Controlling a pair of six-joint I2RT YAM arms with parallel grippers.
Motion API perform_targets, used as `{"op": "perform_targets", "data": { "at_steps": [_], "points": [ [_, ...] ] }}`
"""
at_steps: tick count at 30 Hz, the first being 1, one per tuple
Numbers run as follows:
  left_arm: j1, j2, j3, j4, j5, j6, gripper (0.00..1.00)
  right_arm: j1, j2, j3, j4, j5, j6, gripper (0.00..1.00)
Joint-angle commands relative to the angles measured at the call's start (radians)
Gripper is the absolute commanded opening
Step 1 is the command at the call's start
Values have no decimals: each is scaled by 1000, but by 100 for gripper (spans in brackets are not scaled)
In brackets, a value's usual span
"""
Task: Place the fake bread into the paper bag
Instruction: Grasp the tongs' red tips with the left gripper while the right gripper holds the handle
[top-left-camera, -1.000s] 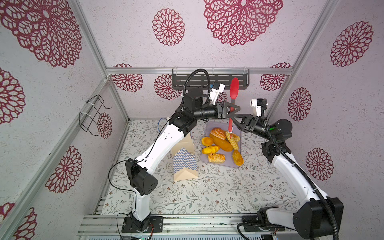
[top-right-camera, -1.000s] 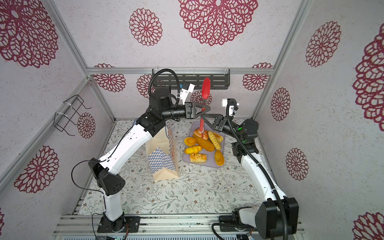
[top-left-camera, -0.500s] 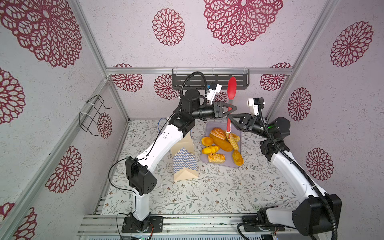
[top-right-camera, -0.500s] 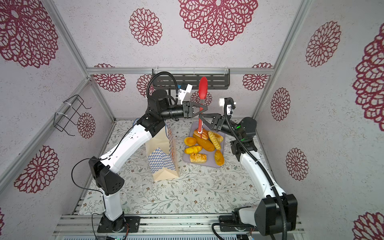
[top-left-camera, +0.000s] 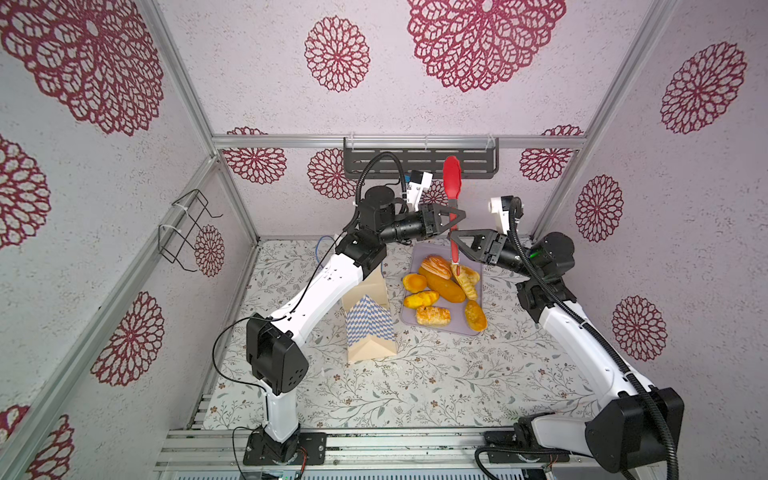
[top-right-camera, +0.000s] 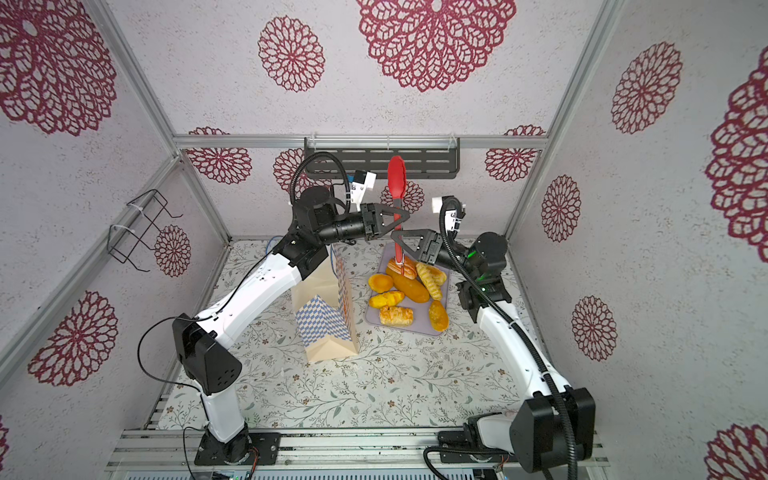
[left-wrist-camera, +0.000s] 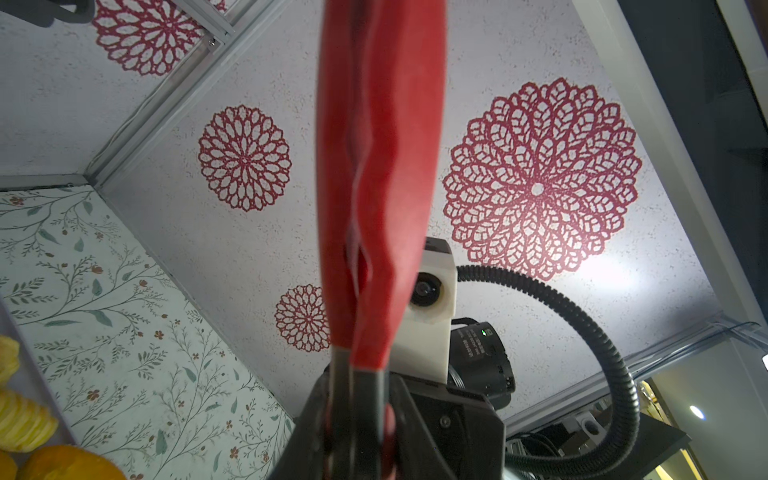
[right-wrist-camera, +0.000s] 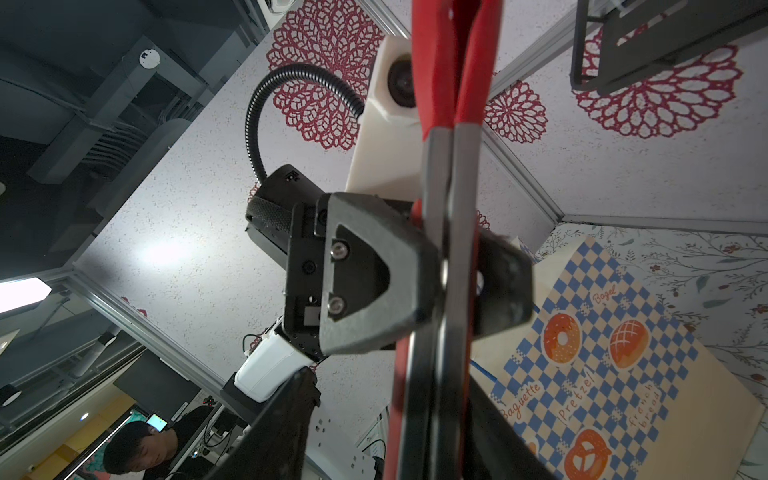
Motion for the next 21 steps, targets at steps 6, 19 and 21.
{"op": "perform_targets", "data": {
  "at_steps": [6,19,21],
  "points": [
    [6,-106,-72,114,-89,-34,17,40,64,79,84,-33,-47,47],
    [6,-117,-87,71,-99,-8,37,46,77,94,68,-46,-42,22],
    [8,-125,-93,71,-94,0,58,46,77,96,69,-46,-28,20]
  ]
}}
